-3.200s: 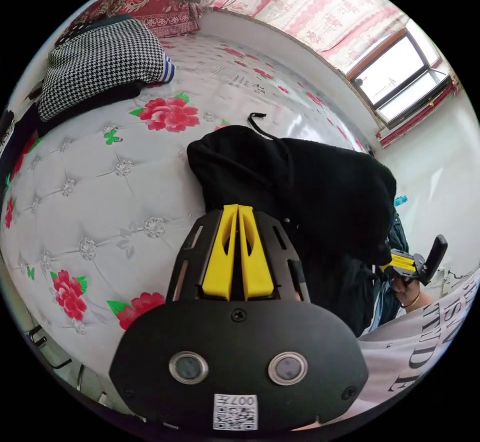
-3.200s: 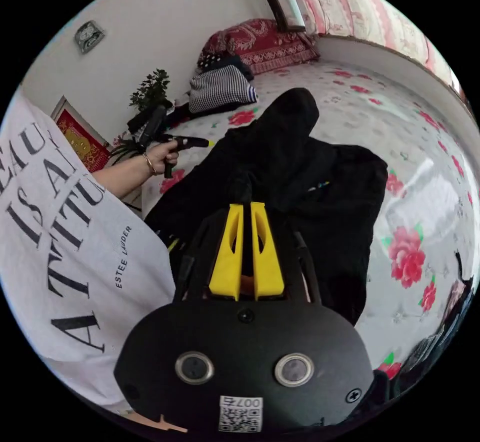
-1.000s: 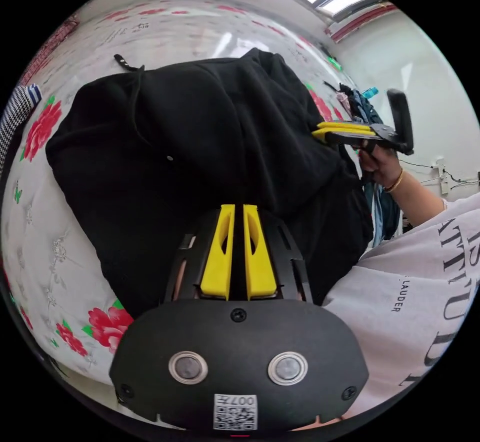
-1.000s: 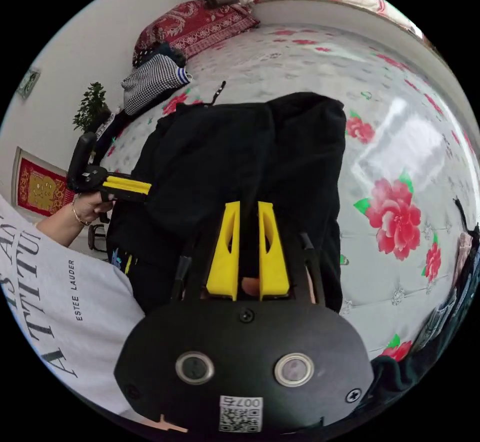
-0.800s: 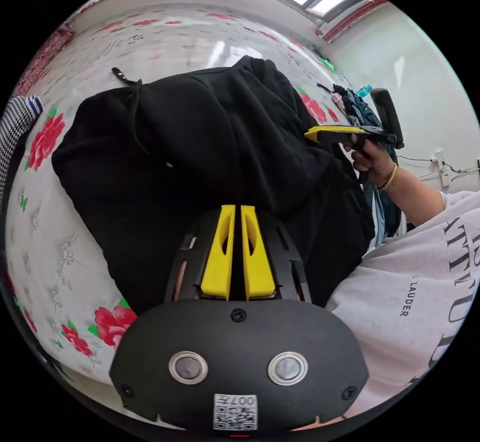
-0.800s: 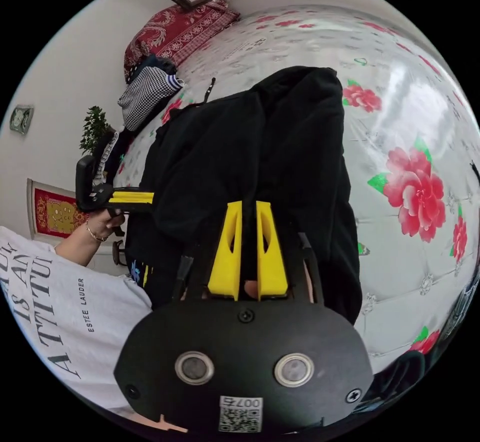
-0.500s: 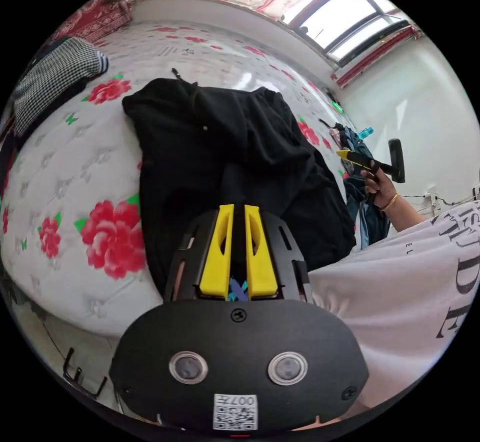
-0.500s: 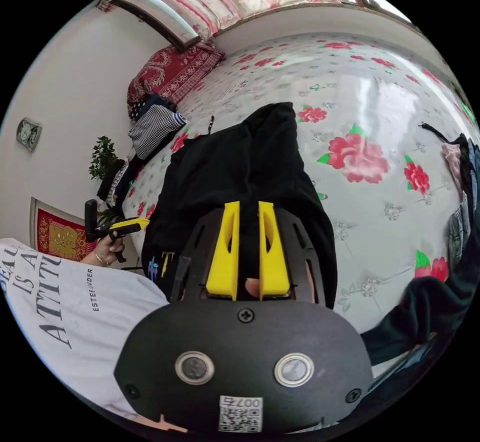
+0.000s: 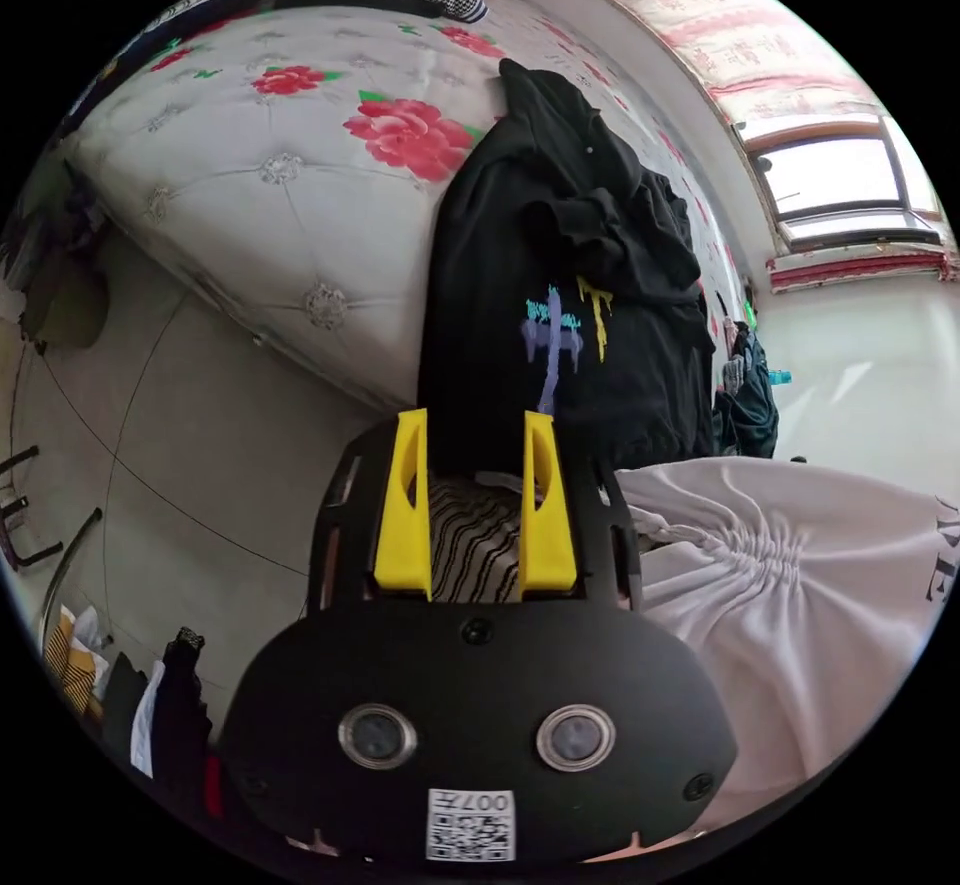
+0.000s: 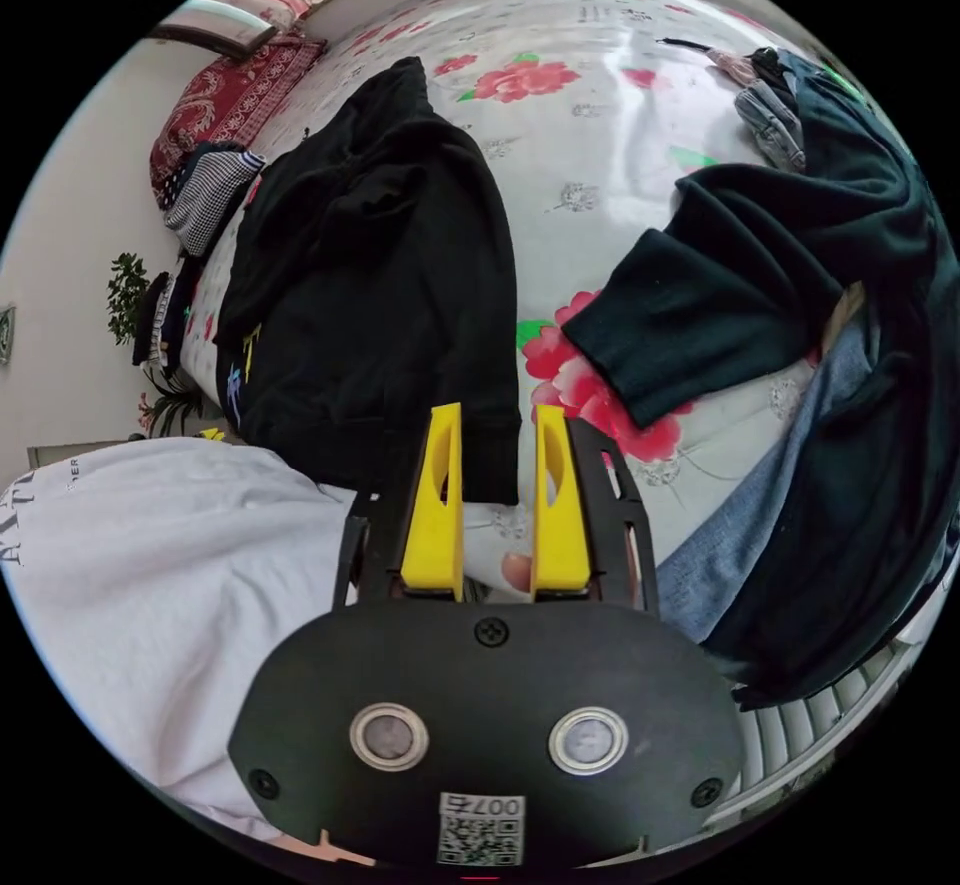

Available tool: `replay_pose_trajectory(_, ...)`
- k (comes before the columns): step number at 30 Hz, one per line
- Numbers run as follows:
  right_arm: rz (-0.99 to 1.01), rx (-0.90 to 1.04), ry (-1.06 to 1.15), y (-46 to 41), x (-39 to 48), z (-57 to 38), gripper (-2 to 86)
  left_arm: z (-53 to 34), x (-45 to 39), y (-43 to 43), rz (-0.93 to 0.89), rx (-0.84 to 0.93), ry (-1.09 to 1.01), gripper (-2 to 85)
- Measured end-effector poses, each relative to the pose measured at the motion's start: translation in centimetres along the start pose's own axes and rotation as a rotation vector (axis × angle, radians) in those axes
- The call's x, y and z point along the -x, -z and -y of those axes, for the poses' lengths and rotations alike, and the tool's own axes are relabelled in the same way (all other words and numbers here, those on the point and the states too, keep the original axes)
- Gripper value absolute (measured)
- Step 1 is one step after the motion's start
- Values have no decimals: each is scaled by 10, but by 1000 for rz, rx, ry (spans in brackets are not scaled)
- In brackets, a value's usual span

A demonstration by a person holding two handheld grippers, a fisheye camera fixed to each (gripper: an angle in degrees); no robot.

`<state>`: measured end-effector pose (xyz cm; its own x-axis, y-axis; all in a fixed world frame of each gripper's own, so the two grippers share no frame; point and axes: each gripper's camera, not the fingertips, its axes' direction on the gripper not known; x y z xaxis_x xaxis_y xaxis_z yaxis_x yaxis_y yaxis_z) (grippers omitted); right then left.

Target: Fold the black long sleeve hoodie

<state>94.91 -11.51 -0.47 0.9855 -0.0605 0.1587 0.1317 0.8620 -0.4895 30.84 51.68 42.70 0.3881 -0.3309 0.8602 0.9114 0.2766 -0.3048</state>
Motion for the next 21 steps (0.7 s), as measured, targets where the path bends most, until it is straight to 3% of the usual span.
replay_pose_trajectory(4, 50, 67, 17, -12, -7, 0, 73, 0, 3, -27, 66, 78, -31, 150)
replay_pose_trajectory(9, 30, 136, 81, -16, -3, 8, 60, 5, 10, -40, 21, 119, -29, 132)
replay_pose_trajectory(13, 49, 126, 130, -5, -7, 5, 43, -1, 25, -27, -35, 127, -34, 38)
replay_pose_trajectory(21, 475, -68, 95, 57, -52, -5, 9, 0, 36, 44, -315, 37, -144, -5)
